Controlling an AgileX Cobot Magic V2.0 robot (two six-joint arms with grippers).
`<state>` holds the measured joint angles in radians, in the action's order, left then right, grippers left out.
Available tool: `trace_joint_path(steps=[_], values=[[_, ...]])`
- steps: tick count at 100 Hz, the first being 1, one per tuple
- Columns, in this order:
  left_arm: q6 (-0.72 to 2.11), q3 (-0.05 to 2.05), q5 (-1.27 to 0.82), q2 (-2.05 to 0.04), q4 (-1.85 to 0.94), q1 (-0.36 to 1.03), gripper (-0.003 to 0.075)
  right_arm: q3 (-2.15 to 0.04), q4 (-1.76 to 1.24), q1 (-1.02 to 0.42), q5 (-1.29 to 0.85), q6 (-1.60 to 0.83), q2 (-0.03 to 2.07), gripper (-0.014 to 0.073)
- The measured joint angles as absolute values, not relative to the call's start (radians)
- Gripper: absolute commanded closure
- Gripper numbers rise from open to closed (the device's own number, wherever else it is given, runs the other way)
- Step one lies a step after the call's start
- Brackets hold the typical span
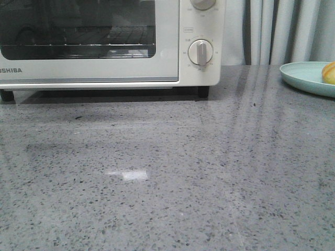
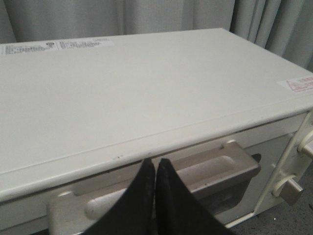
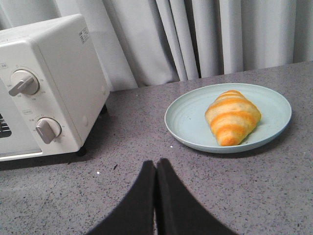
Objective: Put bread in oven
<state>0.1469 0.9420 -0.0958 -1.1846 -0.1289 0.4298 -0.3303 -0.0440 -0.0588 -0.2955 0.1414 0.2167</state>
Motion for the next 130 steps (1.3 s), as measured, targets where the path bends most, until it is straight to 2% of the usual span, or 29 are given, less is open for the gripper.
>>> trace_joint_path(steps=[34,72,105,130], values=[[0.147,0.955,-0.105,-1.225,-0.122,0.430,0.0741,-0.330,-0.044,-0.059,-0.310,0.141,0.217,0.0662],[0.147,0.956,-0.307,-1.162,-0.093,0.432,0.0741,-0.330,-0.046,-0.059,-0.319,0.141,0.217,0.0662],[0.147,0.786,-0.519,-0.976,-0.152,0.438,0.0741,-0.330,-0.056,-0.059,-0.329,0.141,0.217,0.0662],[0.147,0.615,-0.580,-0.940,-0.141,0.439,0.0741,-0.330,-0.058,-0.059,-0.331,0.141,0.217,0.0662]])
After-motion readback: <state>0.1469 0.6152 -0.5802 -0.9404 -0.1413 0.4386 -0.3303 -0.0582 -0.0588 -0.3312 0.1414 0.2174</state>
